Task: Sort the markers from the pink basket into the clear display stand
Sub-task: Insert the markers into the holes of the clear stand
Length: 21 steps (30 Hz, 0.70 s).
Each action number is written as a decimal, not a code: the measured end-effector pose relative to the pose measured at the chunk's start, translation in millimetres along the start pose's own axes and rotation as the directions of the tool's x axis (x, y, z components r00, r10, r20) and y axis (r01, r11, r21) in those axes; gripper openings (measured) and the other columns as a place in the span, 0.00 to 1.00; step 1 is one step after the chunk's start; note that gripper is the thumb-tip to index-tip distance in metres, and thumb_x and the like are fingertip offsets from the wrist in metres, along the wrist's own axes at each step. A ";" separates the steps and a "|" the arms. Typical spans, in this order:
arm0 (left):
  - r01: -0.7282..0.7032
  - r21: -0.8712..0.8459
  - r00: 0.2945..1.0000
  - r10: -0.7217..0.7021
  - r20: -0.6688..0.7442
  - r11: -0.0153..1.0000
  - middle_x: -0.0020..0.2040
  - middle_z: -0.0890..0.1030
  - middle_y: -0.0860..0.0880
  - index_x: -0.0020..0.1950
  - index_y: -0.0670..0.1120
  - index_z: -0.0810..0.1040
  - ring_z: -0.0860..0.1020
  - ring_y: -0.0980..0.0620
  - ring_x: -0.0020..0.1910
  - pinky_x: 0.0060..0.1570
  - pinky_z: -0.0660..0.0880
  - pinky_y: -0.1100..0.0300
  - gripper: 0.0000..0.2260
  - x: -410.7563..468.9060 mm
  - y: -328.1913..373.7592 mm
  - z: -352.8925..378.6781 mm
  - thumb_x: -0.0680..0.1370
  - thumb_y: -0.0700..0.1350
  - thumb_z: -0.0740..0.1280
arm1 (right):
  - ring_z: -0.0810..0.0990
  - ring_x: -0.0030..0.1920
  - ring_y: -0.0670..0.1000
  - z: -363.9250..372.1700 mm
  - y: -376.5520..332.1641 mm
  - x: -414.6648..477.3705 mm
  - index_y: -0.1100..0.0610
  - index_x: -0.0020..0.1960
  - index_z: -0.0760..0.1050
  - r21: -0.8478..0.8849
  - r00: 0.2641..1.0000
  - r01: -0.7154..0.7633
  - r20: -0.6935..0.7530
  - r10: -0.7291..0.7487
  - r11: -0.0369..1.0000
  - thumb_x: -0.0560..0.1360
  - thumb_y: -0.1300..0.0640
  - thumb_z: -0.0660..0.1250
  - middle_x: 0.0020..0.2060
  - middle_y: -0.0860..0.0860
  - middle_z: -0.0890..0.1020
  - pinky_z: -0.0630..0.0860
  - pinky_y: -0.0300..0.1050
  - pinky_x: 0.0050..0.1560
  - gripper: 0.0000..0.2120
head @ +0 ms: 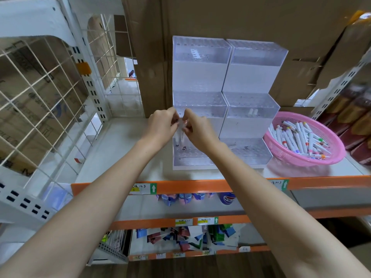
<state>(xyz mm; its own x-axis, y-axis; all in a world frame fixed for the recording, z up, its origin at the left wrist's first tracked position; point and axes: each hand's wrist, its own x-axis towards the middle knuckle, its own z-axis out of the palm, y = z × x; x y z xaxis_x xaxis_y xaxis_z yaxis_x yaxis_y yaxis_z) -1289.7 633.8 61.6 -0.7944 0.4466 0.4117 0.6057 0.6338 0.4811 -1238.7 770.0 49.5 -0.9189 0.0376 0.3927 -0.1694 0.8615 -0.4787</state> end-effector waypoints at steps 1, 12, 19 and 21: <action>-0.001 0.004 1.000 0.001 0.004 1.000 0.43 0.83 0.44 0.48 0.42 0.79 0.81 0.44 0.43 0.46 0.77 0.50 0.04 -0.3 0.5 0.0 0.74 0.39 0.69 | 0.74 0.35 0.62 1.3 1.4 -1.1 0.63 0.51 0.69 0.001 1.000 -0.005 -0.007 0.005 1.000 0.74 0.67 0.62 0.35 0.58 0.78 0.74 0.53 0.36 0.07; -0.050 0.010 0.999 0.050 -0.008 0.999 0.42 0.81 0.46 0.49 0.45 0.75 0.79 0.44 0.40 0.41 0.77 0.48 0.06 -9.9 -3.3 2.7 0.74 0.37 0.65 | 0.78 0.38 0.60 3.7 2.1 -0.6 0.58 0.50 0.73 -0.126 1.000 0.014 0.009 -0.013 0.992 0.75 0.61 0.65 0.38 0.55 0.81 0.77 0.55 0.39 0.04; -0.108 0.127 0.994 0.111 -0.021 0.986 0.49 0.79 0.46 0.56 0.46 0.75 0.77 0.43 0.48 0.41 0.77 0.48 0.11 -20.4 -4.5 0.8 0.76 0.38 0.61 | 0.77 0.52 0.57 -7.9 4.2 -7.2 0.55 0.59 0.78 -0.327 0.991 0.107 -0.039 -0.127 0.939 0.78 0.55 0.65 0.49 0.53 0.81 0.75 0.50 0.40 0.11; -0.118 0.170 0.991 0.128 -0.049 0.978 0.52 0.78 0.46 0.59 0.46 0.77 0.76 0.45 0.52 0.41 0.75 0.52 0.13 -24.9 -3.2 0.0 0.76 0.38 0.62 | 0.77 0.51 0.58 -8.2 6.2 -13.1 0.55 0.59 0.78 -0.376 0.983 0.126 -0.077 -0.166 0.918 0.75 0.56 0.69 0.49 0.53 0.81 0.74 0.50 0.40 0.13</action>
<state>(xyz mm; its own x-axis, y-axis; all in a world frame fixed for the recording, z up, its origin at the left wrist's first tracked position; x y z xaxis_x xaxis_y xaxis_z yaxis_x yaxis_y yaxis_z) -1271.8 620.7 49.7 -0.7071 0.4928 0.5071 0.6785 0.6747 0.2905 -1224.8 779.0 47.8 -0.8475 -0.0673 0.5266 -0.1369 0.9861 -0.0943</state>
